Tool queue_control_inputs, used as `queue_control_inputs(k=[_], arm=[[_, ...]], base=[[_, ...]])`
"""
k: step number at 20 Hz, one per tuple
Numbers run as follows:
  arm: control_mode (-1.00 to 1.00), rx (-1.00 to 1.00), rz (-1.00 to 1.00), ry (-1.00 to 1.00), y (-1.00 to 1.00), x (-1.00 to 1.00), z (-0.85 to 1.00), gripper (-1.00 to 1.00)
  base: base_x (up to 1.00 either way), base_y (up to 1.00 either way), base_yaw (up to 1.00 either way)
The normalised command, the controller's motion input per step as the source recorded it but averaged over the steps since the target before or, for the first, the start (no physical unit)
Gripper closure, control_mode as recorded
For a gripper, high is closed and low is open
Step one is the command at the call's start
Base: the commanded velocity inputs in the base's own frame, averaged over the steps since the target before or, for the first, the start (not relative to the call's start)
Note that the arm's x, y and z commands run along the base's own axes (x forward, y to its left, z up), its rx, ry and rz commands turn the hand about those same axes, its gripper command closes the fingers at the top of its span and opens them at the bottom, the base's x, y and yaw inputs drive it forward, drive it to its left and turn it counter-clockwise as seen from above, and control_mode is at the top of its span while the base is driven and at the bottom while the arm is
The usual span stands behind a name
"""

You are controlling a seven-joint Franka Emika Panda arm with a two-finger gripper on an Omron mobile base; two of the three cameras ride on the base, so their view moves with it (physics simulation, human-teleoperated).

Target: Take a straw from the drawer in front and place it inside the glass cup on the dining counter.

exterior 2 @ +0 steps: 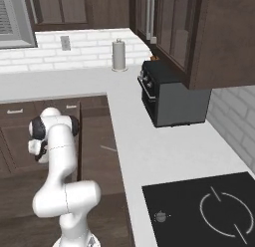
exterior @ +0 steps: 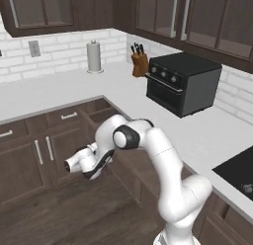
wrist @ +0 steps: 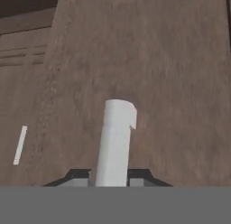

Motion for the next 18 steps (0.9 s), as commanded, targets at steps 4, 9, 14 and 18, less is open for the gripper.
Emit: queue_control_inputs(k=[4,9,14,18], arm=[[-1.00,0.08,0.05,0.09,0.98,-0.34,0.05,-1.00],[-1.00,0.24,0.01,0.01,0.19,-0.67,0.64,-1.00],[-1.00,0.30,0.02,-0.01,0.00,-0.87,1.00,-1.00],[-1.00,0.31,0.01,0.00,-0.03,-0.90,1.00,-1.00]], base=[[0.00,0.00,0.00],[0.00,0.00,0.00],[0.00,0.00,0.00],[0.00,0.00,0.00]])
